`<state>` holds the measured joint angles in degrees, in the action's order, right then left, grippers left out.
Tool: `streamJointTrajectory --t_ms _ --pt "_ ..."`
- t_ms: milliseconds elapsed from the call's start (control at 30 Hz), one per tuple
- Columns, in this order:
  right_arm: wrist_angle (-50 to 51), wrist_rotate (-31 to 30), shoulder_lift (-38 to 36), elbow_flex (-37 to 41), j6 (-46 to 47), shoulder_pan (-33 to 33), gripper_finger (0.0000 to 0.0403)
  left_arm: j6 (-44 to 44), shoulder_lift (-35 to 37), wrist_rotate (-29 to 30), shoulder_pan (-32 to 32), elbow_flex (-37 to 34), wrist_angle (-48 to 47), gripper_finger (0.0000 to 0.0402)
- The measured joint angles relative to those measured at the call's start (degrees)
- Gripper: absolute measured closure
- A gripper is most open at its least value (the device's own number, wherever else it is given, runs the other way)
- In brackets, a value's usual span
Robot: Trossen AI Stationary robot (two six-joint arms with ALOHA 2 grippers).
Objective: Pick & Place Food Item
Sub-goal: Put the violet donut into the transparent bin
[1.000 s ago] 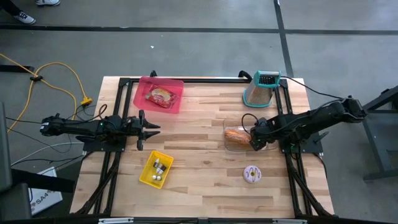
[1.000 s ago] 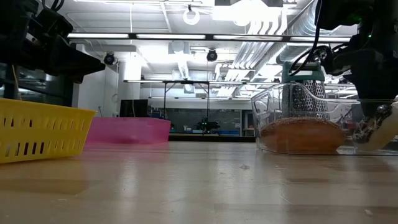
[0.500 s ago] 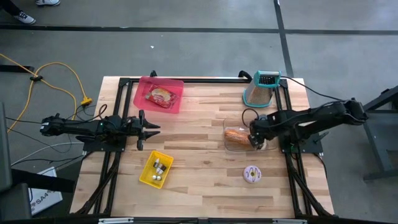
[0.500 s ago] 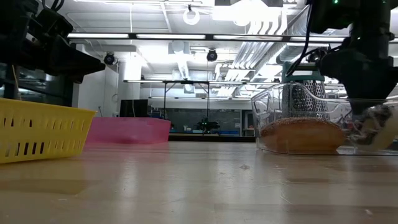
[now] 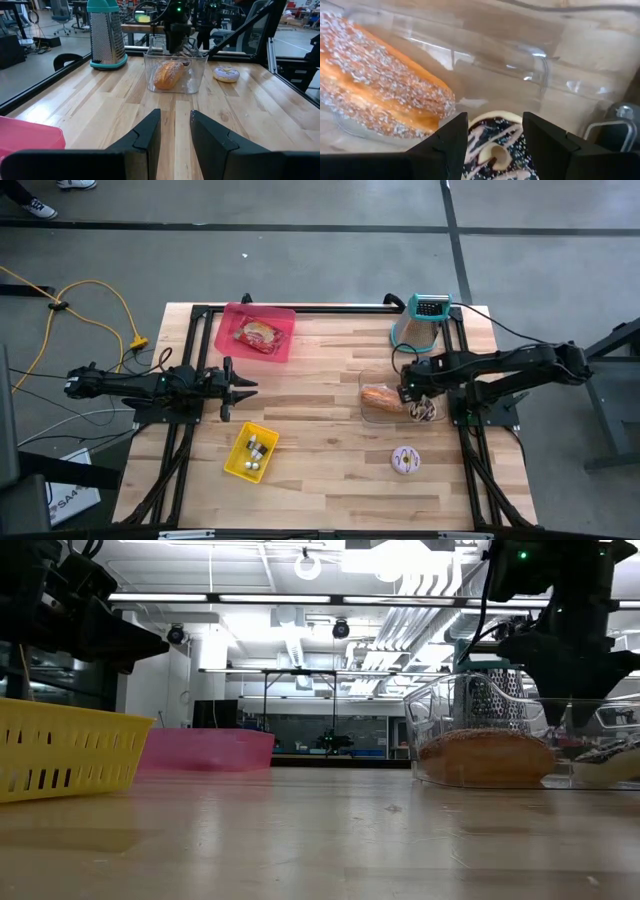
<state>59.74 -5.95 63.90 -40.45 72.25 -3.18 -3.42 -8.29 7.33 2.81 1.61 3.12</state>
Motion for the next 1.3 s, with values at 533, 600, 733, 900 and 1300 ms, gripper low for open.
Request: streamJointTrajectory --t_ms 533,600,733,900,1300 --pt "-14.61 -0.27 -2.02 0.00 -5.14 1.53 0.0225 0.01 0.00 -0.02 -0.01 0.00 0.01 0.0302" --pt "-17.87 -0.14 -2.56 0.00 -6.77 2.90 0.0225 0.02 0.02 0.00 0.00 0.00 0.00 0.0302" --pt "-22.02 -0.33 -3.34 0.00 -9.46 6.37 0.0225 0.02 0.02 0.00 -0.01 0.01 0.02 0.0302" --pt "-25.73 -2.99 -4.25 0.00 -12.56 10.93 0.0225 0.00 0.02 -0.02 0.00 0.00 0.02 0.0302" --pt "-31.98 -4.56 -4.42 0.00 -29.30 23.29 0.0225 0.02 0.02 0.00 0.00 0.02 0.00 0.0302"
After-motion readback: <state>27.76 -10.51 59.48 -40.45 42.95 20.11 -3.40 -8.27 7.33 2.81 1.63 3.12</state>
